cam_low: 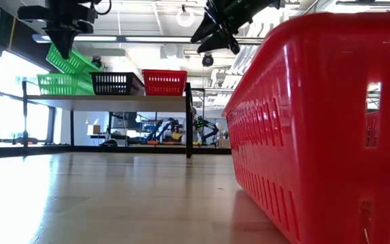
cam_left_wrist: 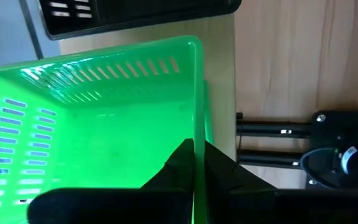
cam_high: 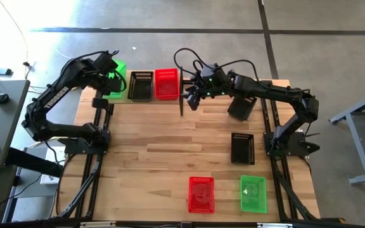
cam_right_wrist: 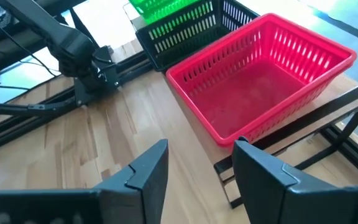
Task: Stack baskets on shelf by color
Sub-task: Stack the left green bin on top of the green bin on the shelf
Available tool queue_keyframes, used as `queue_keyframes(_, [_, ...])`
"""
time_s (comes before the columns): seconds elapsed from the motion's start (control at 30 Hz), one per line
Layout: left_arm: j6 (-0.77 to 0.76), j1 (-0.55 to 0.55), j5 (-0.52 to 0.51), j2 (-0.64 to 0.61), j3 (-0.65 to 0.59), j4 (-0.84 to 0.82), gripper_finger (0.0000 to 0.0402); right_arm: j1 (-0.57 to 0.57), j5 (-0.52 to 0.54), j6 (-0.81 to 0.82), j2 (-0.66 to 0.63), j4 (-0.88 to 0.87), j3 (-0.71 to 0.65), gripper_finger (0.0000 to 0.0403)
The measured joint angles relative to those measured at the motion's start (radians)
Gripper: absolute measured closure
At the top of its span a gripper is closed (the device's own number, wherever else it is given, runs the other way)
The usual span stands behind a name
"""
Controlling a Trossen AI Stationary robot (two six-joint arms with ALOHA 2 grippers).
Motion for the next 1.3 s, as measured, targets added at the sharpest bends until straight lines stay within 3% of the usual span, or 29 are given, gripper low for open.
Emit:
queue_keyframes(0.33, [-0.037,0.002,0.051,0.018,0.0,0.004,0.0401,0.0,0.0,0.002,0.0,-0.011,0.0,0.0242])
queue_keyframes(0.53, [-0.104,0.048,0.119,0.018,0.0,0.005,0.0401,0.0,0.0,0.002,0.0,-0.01,0.0,0.0242])
queue_keyframes(0.9, [-0.086,0.117,0.215,0.018,0.0,0.024,0.0401,0.001,-0.027,0.018,0.0,-0.01,0.0,0.0242])
queue_keyframes(1.3, [-0.06,0.158,0.229,0.018,0.0,0.037,0.0401,0.003,-0.049,0.018,0.0,-0.01,0.0,0.0242])
